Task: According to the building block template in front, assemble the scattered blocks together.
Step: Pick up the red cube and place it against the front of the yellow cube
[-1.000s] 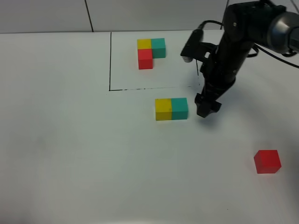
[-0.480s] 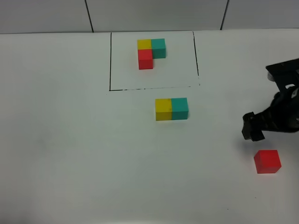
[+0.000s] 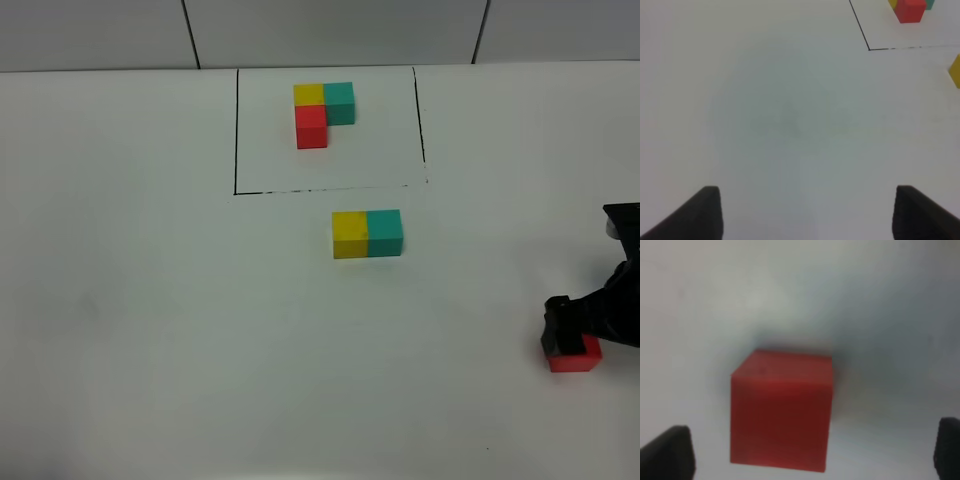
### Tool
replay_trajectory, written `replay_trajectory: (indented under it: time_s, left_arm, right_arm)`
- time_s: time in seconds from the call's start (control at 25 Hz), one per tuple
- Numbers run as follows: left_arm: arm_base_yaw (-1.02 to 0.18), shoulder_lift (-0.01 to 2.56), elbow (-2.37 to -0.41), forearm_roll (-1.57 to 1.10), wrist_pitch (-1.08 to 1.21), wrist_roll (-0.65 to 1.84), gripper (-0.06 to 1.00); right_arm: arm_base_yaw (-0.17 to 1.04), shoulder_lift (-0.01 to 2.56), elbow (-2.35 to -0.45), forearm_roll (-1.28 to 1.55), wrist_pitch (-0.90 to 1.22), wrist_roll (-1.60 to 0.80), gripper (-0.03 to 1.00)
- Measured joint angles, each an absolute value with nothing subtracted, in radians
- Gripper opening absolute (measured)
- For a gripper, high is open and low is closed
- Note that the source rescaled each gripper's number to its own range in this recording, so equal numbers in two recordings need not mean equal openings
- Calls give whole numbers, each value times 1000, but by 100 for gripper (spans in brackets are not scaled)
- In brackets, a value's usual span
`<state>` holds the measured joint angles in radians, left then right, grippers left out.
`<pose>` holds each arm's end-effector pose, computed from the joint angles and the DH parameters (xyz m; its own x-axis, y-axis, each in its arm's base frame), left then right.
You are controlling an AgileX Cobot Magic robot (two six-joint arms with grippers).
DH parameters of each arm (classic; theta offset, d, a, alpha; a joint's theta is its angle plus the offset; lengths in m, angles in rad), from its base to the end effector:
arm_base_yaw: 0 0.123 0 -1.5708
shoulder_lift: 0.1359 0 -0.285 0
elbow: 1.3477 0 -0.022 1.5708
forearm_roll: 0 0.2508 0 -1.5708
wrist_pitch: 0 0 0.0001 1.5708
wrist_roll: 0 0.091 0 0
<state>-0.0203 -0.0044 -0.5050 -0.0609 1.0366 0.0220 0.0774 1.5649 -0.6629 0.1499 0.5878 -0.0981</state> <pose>-0.0053 -0.0047 0.2807 -0.4257 -0.0004 -0.9049 0.0638 0.9975 -0.0305 0.2392 0.0261 0.1489 -0.9842 -0.0494 -0.1703 -0.0648 0.9942 0.0862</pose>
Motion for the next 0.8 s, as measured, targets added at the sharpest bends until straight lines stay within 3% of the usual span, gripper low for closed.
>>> replay_trajectory:
  time_s: [0.6,0.72,0.8]
  left_arm:
    - [-20,-4,-505,-61,1037,22,61]
    - [-20,-4,-505,-61,1037,22,61]
    - [-20,-4,-505,-61,1037,22,61]
  right_arm:
    - [104,1684,-620,208,430,-120,88]
    - [104,1689,-621,210,419,-120,76]
    - [104,1691,-621,217,412,-116,53]
